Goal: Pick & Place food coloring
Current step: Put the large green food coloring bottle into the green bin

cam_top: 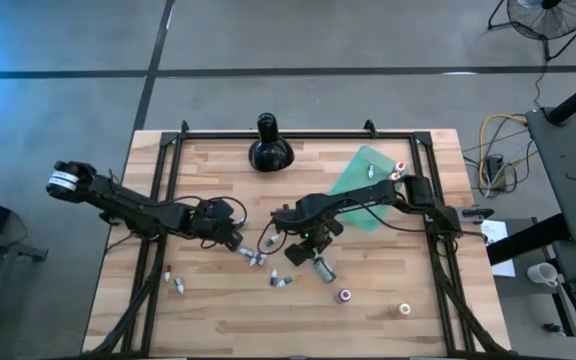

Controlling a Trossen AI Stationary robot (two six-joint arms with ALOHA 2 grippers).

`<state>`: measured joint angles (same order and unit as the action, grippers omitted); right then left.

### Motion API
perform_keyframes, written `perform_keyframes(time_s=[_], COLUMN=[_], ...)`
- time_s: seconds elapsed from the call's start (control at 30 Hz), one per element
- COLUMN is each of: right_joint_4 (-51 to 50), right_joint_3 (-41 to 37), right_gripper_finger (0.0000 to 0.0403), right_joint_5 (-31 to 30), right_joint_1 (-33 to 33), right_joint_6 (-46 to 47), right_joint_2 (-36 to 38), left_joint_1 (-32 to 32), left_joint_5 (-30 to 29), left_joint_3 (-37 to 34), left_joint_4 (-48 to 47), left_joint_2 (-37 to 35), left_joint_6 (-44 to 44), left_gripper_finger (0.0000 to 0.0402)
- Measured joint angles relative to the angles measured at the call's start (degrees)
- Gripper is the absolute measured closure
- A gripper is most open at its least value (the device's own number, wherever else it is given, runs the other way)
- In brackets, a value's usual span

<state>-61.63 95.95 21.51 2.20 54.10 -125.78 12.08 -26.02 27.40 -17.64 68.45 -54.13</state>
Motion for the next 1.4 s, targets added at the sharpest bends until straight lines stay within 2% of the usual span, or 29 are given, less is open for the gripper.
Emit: perform_keyframes(time_s=[0.3,0.63,0.73,0.87,0.93,1.0,1.17,1.27,1.4], right_joint_4=[0.71,0.55,1.1,6.47,9.23,8.92,7.63,7.71,7.37], right_joint_3=[-0.94,-0.57,0.1,0.23,-0.89,-3.11,-8.56,-8.59,-8.39], right_gripper_finger=[0.027,0.0336,0.0353,0.0378,0.0392,0.0394,0.0374,0.0342,0.0278], right_joint_5=[-1.63,-3.92,-10.07,-30.27,-35.19,-33.46,-22.45,-16.65,-10.7], right_joint_1=[0.0,0.04,0.28,3.62,5.09,5.46,4.65,3.65,0.87], right_joint_6=[-0.32,-3.99,-3.91,-2.36,0.6,4.41,7.14,3.69,-0.32], right_joint_2=[0.0,1.72,4.96,13.21,17.38,19.3,17.53,14.62,8.39], left_joint_1=[0.0,0.0,0.0,0.0,0.01,0.01,0.01,0.01,0.04], left_joint_5=[0.42,0.42,0.44,0.42,0.44,0.43,0.45,0.68,1.62], left_joint_3=[-0.42,-0.44,-0.44,-0.44,-0.44,-0.44,-0.44,-0.44,-0.44], left_joint_4=[0.54,0.7,1.09,1.15,1.44,1.86,4.62,5.7,5.67], left_joint_2=[0.0,0.0,0.0,-0.02,-0.02,-0.02,-0.02,-0.02,-0.02], left_joint_6=[-0.08,-0.13,-0.13,0.02,0.29,0.89,4.12,5.03,3.79], left_gripper_finger=[0.0321,0.0321,0.0321,0.0321,0.0321,0.0321,0.0321,0.0321,0.0321])
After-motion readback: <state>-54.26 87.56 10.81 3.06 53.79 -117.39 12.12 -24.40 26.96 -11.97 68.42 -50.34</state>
